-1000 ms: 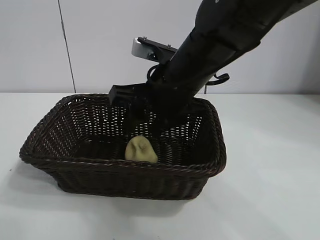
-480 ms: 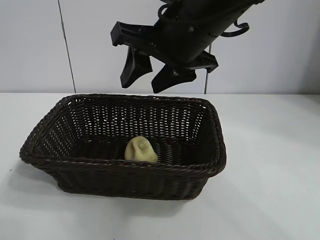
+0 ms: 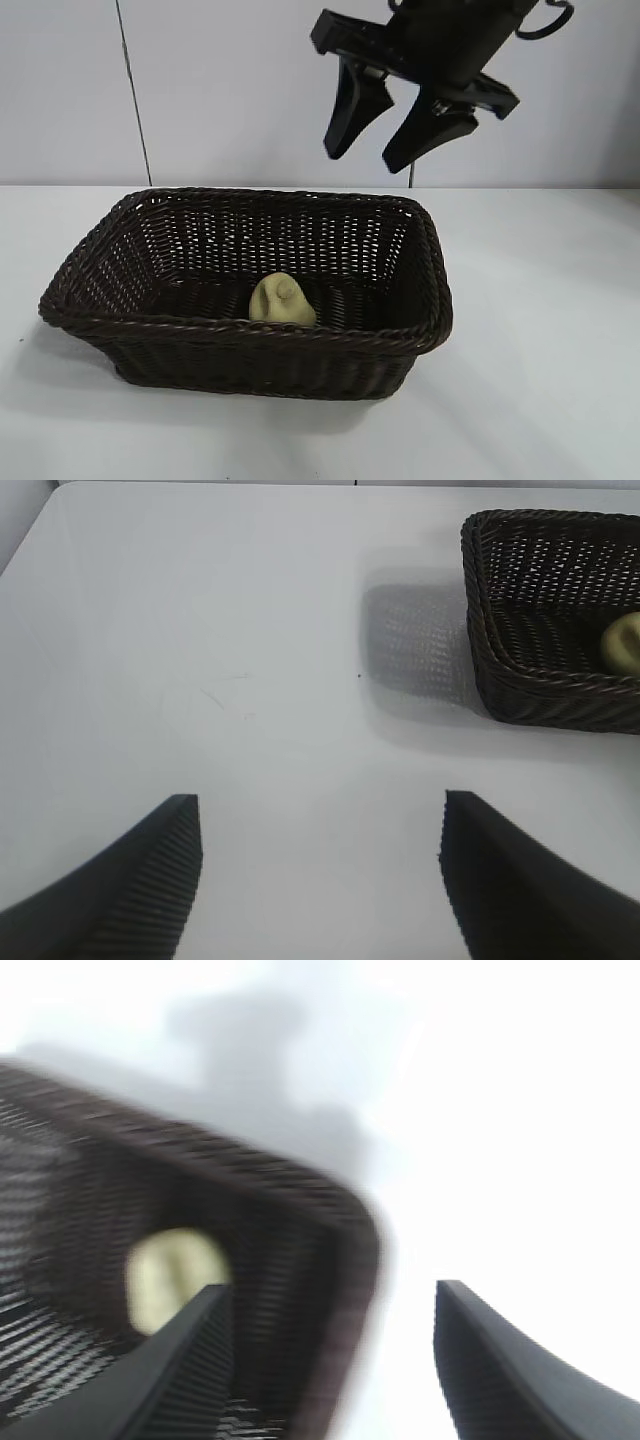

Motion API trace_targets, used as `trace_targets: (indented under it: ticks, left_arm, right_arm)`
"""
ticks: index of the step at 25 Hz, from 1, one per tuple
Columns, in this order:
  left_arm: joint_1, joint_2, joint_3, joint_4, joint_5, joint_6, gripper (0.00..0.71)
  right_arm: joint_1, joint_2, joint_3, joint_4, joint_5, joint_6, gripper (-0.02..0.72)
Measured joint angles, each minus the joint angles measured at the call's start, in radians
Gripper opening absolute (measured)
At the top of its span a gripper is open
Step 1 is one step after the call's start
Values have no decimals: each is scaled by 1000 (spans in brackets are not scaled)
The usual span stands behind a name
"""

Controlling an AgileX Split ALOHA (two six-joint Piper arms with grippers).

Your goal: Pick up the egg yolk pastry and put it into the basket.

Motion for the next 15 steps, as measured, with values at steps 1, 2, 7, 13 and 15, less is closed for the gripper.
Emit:
trace_targets:
  ticks: [1,2,7,13,15]
  left_arm:
    - [0,0,0,0,0,0,497]
    - [0,0,0,0,0,0,497]
    - [0,0,0,0,0,0,497]
    - [0,0,0,0,0,0,497]
    - [0,0,0,0,0,0,497]
  right_arm:
    - [-22,0,-10,-21,3,11,431]
    - [-45,0,-19,-43,5,26,431]
    - [-163,0,-23,-156,51,93,431]
    - [-295,0,-23,-284,168,153,431]
    - [-324,0,-23,-307,215,172,431]
